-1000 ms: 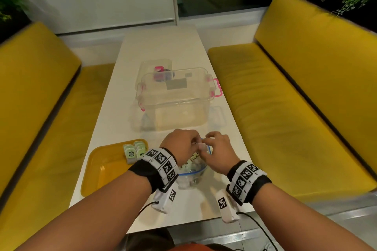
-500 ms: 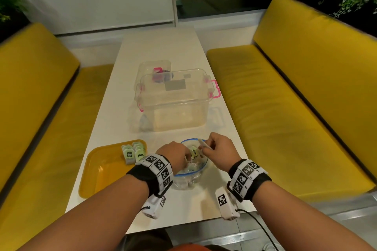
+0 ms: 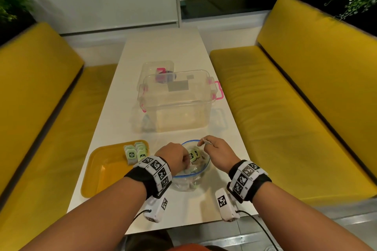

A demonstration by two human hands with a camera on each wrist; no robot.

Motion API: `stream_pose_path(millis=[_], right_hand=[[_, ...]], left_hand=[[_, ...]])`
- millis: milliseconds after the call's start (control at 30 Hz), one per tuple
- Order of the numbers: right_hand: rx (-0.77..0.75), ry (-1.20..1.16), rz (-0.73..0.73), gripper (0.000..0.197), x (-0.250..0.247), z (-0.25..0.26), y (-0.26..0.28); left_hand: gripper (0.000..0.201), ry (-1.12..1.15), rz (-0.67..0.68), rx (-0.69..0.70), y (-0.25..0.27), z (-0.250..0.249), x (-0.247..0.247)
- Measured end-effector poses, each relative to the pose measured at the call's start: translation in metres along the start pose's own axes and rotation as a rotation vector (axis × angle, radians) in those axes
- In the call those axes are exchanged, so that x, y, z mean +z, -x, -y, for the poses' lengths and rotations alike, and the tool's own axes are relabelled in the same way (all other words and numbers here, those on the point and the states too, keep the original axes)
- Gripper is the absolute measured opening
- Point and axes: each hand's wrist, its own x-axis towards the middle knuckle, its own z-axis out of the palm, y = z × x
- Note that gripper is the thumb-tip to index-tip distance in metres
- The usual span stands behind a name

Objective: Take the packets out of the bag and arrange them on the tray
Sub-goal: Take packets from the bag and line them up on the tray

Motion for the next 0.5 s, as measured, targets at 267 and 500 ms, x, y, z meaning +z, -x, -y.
stream_pose_path(millis=[267, 500], right_hand=[[-0.117, 0.028, 0.058, 0.004, 0.001, -0.002, -0.002], [-0.089, -0.001, 0.088, 0.015, -0.002, 0.001, -0.008]], left_hand=[[0.02, 0.262, -0.177, 0.043, 0.004, 0.008, -0.019], [0.025, 0.34, -0.271, 0.11, 0.01, 0.011, -0.029]])
